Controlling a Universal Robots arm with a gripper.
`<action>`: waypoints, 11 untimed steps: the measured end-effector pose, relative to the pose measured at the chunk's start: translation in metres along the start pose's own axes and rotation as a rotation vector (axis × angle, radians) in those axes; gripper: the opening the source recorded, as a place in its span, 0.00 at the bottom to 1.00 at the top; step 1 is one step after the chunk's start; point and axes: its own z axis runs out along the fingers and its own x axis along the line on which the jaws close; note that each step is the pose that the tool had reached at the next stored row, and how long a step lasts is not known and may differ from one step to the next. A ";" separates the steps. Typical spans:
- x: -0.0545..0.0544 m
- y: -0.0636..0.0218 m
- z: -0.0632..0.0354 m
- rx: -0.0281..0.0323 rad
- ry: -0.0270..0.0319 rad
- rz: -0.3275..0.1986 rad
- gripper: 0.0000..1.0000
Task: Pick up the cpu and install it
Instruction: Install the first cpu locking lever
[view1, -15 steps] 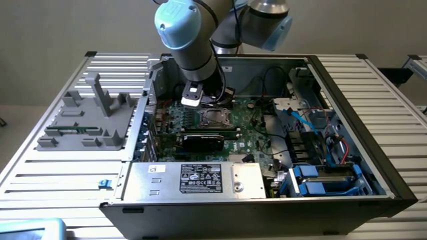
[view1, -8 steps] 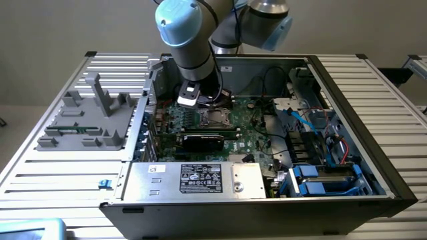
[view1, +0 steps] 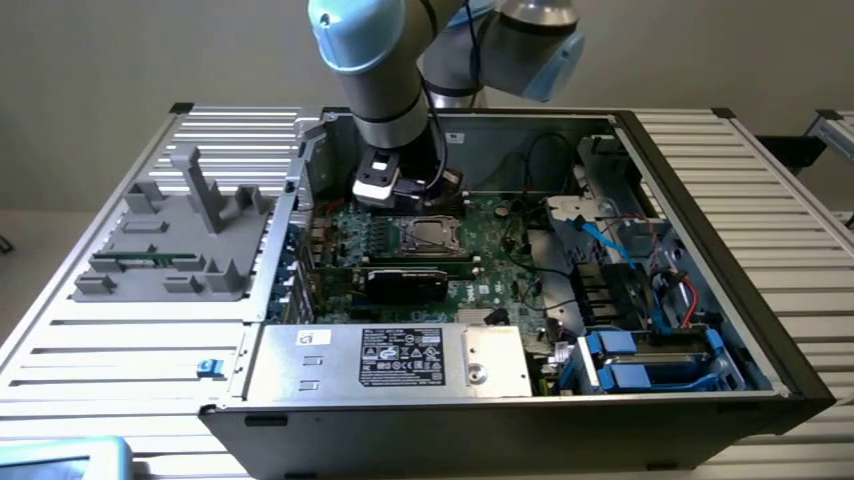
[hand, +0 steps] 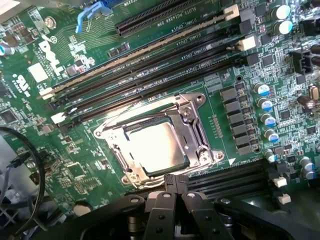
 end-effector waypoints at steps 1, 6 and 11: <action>0.000 -0.0010 -0.0030 -0.0027 0.0008 -0.001 0.11; 0.001 -0.0049 -0.0138 -0.0231 0.0069 -0.007 0.11; 0.000 -0.0050 -0.0154 -0.0644 0.0055 -0.013 0.11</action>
